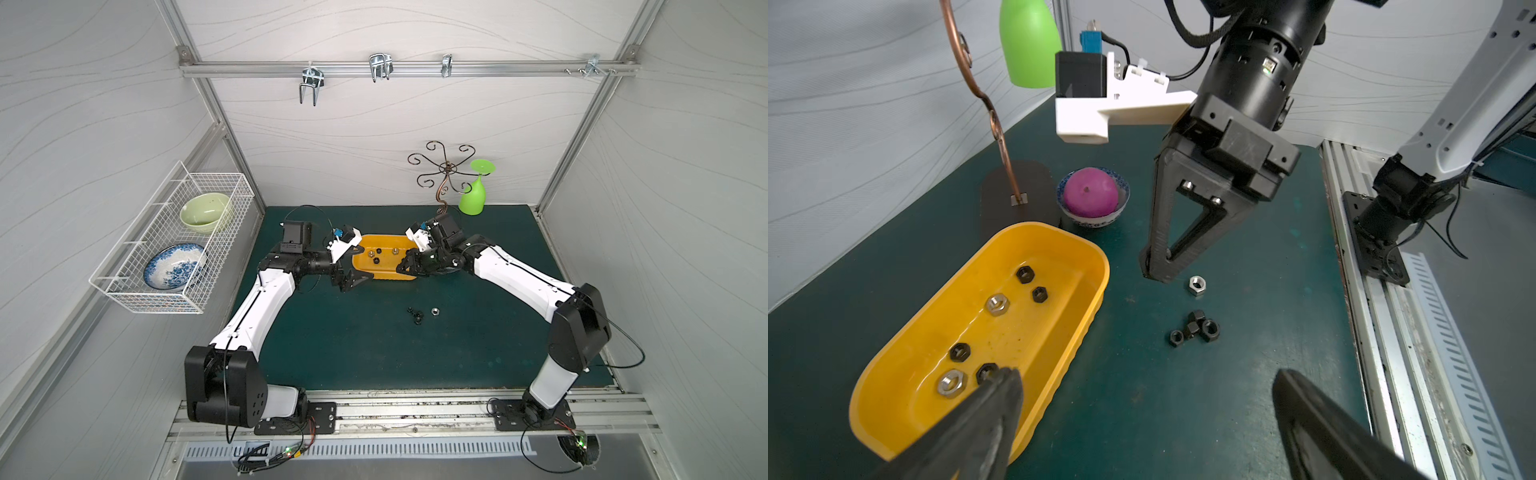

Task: Put the nuts on the desktop into the storage box
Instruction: Pick up the nut from the center of the board, then place the nut in the storage box.

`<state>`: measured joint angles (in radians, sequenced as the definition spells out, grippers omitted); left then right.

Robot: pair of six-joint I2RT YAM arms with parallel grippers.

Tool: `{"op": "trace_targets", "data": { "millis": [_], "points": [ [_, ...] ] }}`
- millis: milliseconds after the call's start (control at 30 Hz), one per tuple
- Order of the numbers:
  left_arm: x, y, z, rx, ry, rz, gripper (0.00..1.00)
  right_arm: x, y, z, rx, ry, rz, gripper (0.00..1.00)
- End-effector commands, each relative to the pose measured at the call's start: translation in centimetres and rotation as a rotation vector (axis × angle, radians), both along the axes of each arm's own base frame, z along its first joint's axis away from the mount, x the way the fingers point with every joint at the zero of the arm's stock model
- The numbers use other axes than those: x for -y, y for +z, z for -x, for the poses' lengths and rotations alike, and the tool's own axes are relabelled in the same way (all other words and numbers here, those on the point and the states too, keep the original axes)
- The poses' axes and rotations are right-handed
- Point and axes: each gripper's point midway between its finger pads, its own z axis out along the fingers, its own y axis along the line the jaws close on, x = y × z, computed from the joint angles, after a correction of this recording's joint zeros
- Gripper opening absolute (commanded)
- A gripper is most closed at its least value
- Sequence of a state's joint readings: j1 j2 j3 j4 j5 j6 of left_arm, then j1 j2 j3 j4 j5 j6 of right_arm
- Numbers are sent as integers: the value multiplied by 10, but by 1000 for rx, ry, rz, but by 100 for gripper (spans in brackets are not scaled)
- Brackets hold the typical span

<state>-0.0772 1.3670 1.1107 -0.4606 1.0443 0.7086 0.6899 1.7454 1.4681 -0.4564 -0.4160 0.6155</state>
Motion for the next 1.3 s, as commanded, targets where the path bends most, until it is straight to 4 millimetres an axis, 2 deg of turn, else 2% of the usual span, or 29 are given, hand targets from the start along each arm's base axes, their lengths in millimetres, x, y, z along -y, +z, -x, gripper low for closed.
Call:
{"op": "trace_targets", "data": {
  "millis": [0,133,300,567,767,933,1267],
  "points": [
    [-1,-2,-12,32,17,8,98,-10,11,-29,-26,-160,-85,2],
    [-6,-13,-24,49,42,-30,98,-15,2,-53,-42,-297,-98,0],
    [-21,-17,-45,16,110,-17,98,-23,-9,-74,-38,-415,-117,0],
    [-31,-50,-62,-16,172,-97,98,-35,-43,-109,-36,-592,-97,0],
    [-33,-63,-67,-26,178,-115,98,-44,-65,-132,1,-681,-71,0],
    [-33,-58,-75,-44,202,-91,98,-47,-81,-141,12,-739,-39,0],
    [-38,-75,-98,-42,244,-117,98,-52,-95,-154,-3,-785,-21,0]
  ]
}}
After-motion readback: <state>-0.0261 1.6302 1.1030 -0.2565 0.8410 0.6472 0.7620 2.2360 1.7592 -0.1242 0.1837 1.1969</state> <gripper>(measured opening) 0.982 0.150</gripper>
